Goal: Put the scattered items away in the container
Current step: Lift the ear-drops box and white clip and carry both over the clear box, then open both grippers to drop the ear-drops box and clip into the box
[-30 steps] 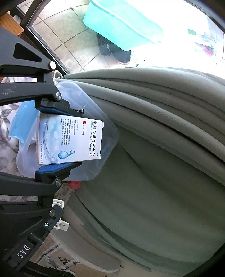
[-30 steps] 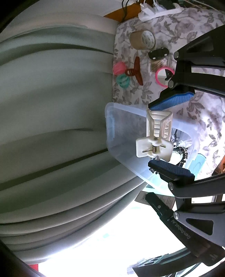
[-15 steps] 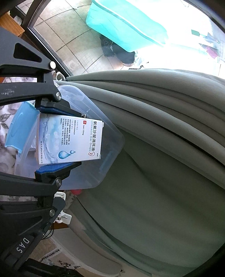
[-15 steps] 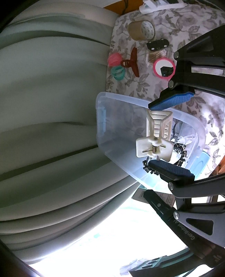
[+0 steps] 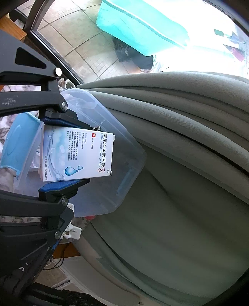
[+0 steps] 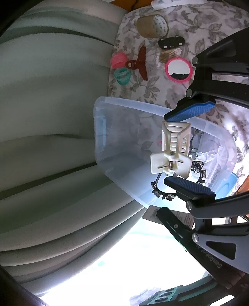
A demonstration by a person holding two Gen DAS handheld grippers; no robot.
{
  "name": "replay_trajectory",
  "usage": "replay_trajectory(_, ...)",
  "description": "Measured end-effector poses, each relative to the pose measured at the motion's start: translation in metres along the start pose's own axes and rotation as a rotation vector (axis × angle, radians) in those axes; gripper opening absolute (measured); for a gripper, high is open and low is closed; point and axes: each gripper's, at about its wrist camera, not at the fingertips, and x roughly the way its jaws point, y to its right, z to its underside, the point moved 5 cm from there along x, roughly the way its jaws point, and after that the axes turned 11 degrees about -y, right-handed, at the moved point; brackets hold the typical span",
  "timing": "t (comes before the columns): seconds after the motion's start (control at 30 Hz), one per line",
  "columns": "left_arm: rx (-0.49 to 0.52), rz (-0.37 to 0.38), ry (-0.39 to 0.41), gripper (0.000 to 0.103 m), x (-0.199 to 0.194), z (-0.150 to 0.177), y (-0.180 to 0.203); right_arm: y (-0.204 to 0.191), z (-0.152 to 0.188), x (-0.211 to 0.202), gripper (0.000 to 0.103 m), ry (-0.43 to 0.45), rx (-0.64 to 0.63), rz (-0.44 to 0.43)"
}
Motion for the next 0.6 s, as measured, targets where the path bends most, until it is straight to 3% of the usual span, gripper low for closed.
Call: replay_trajectory(0.6,-0.021,-0.006,-0.032,0.05,0.016,0.009,-0.008,0.003,-0.001,0.021,0.063,-0.043,0.004,-0.006)
